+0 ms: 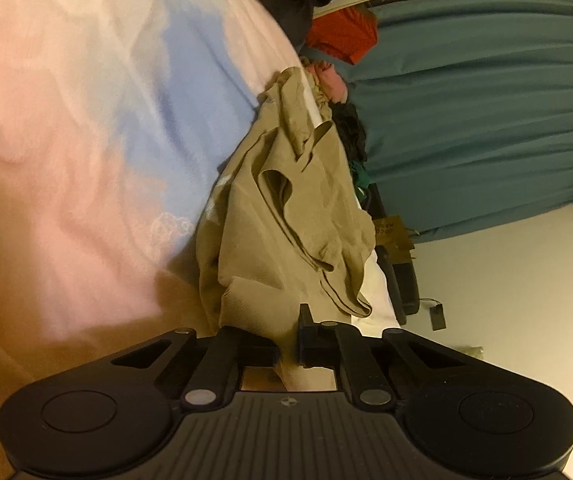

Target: Fold clothes

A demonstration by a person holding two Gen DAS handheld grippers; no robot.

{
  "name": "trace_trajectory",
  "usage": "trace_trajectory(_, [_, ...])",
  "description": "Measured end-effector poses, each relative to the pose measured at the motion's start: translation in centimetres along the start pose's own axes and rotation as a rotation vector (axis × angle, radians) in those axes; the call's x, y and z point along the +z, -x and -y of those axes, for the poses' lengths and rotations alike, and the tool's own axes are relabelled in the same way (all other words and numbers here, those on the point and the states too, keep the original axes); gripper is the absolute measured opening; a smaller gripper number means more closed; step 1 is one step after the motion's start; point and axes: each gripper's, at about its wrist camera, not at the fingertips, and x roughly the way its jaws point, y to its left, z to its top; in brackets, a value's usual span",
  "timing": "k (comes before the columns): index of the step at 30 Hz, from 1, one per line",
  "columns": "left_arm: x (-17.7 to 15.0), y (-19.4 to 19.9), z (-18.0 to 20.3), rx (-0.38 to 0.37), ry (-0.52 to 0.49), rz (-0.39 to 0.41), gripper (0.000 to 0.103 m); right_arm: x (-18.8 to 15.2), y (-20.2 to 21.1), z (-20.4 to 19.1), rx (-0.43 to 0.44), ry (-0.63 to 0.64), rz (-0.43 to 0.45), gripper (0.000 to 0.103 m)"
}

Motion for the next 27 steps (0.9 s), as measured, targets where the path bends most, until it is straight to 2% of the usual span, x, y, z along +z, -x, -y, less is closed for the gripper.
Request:
trace_trajectory(3, [-0.5,1.4,1.5,-0.008,-0.058,0.027,0.006,-0.3,1.2,-0.7,0.018,0.030,0.018,0.012])
trace_trajectory(6, [-1.7,4.4,3.3,-0.021,-0.121,0.079,0.005,-0.8,3.1,-1.8,0.057,0.054,0.034,0.012])
trace_trajectory(7, [-2.1,5.3,3.8,-0.027,-0.130,0.093,0.005,-1.1,3.9,-2.1,0.066,0.066,0.042,0.012])
trace_trajectory(8, [-1.3,4.1,4.4,-0.036,-0.136,0.102,0.005,-1.4,4.7,-2.3,0.075,0.078,0.049,0.012])
trace_trajectory(10, [-2.4,6.1,5.5,-0.041,-0.153,0.116,0.005,-2.2,6.7,-2.6,0.090,0.094,0.057,0.012])
trace_trajectory(15, [-6.4,12.9,6.2,-0.066,-0.138,0.117,0.004,-4.6,12.1,-2.6,0.107,0.099,0.041,0.011])
trace_trajectory(17, [-7.5,14.4,6.0,-0.072,-0.096,0.104,0.004,-5.9,14.7,-2.8,0.109,0.132,0.039,0.012])
trace_trajectory(21, [-12.1,19.8,5.7,-0.057,-0.074,0.081,0.004,-8.3,20.2,-2.5,0.104,0.177,0.023,0.011])
trace_trajectory(24, [-14.5,22.0,4.9,-0.036,-0.006,0.057,0.004,-9.6,23.2,-2.2,0.086,0.190,0.012,0.012])
trace_trajectory(27, [-14.2,22.0,5.4,-0.026,0.012,0.055,0.004,-9.5,23.4,-2.6,0.070,0.183,0.014,0.012])
